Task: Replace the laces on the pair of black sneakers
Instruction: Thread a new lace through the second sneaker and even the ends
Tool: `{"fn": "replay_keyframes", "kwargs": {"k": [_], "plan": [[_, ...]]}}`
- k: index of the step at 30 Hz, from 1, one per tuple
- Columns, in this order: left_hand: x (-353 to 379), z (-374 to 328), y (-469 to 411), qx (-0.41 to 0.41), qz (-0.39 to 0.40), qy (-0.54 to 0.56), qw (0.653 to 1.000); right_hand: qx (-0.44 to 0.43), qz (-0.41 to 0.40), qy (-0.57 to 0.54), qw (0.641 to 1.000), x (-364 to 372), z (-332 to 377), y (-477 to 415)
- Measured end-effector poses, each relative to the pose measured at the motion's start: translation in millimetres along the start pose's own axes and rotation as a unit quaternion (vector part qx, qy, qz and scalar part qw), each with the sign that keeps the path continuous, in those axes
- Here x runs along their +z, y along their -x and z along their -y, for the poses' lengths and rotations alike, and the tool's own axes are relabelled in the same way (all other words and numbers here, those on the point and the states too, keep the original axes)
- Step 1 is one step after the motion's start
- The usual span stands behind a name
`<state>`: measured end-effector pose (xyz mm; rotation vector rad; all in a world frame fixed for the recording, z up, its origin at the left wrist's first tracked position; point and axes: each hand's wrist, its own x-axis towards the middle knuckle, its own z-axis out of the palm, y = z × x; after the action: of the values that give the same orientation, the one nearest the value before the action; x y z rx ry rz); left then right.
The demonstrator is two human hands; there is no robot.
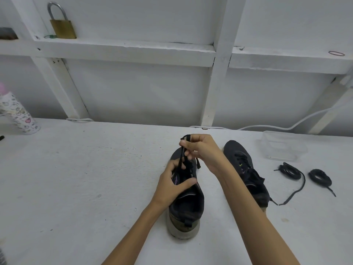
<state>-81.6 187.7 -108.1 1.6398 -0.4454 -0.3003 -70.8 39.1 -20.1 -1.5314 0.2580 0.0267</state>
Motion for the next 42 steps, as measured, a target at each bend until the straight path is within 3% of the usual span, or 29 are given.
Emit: {"fn": "replay_keyframes", "kwargs": {"k": [5, 9, 13, 18, 21, 25, 27, 29, 31, 34, 36, 39, 42], "plan": [[1.7, -17.0, -4.9, 0.025, 0.009, -0.013, 1.000, -0.004, -0.012, 0.024, 1.000, -2.1, 1.1, 5.6], [-9.4, -33.4, -10.0, 0.022, -0.044, 0.041, 0.998, -0.042, -0.126, 0.113, 0.985, -14.0, 1.1, 10.5], [-39.1, -36.6, -7.7, -0.010, -0.144, 0.171, 0.975, -0.120, -0.275, 0.236, 0.924, -46.3, -12.7, 22.0], [-82.8, -19.6, 5.6, -0.054, -0.227, 0.240, 0.942, -0.070, -0.290, 0.440, 0.847, -69.9, -25.8, 35.5], [-98.5, -2.0, 14.3, -0.112, -0.251, 0.165, 0.947, -0.021, -0.206, 0.512, 0.834, -72.6, -36.9, 37.9], [-115.2, 21.9, 23.2, -0.202, -0.177, -0.079, 0.960, 0.093, 0.006, 0.481, 0.872, -69.8, -44.7, 39.6], [-124.4, 26.1, 24.4, -0.249, -0.112, -0.218, 0.937, 0.168, 0.124, 0.459, 0.863, -68.7, -38.1, 42.9], [-132.5, 22.0, 22.8, -0.289, -0.069, -0.348, 0.889, 0.229, 0.199, 0.444, 0.843, -68.9, -25.4, 44.1], [-136.3, 17.6, 16.1, -0.280, -0.070, -0.427, 0.857, 0.237, 0.184, 0.430, 0.852, -70.7, -15.5, 35.2], [-126.0, 9.4, -14.7, -0.180, -0.106, -0.436, 0.876, 0.154, 0.068, 0.446, 0.879, -70.0, -11.7, 0.2], [-115.5, 11.0, -47.9, -0.125, -0.088, -0.440, 0.885, 0.105, 0.011, 0.453, 0.885, -62.2, -19.0, -31.9], [-97.5, 20.9, -94.5, -0.115, 0.009, -0.481, 0.869, 0.081, -0.007, 0.534, 0.842, -51.8, -44.4, -74.4], [-87.1, 35.5, -121.5, -0.133, 0.091, -0.557, 0.815, 0.063, -0.030, 0.606, 0.792, -46.6, -73.0, -91.4]]}}
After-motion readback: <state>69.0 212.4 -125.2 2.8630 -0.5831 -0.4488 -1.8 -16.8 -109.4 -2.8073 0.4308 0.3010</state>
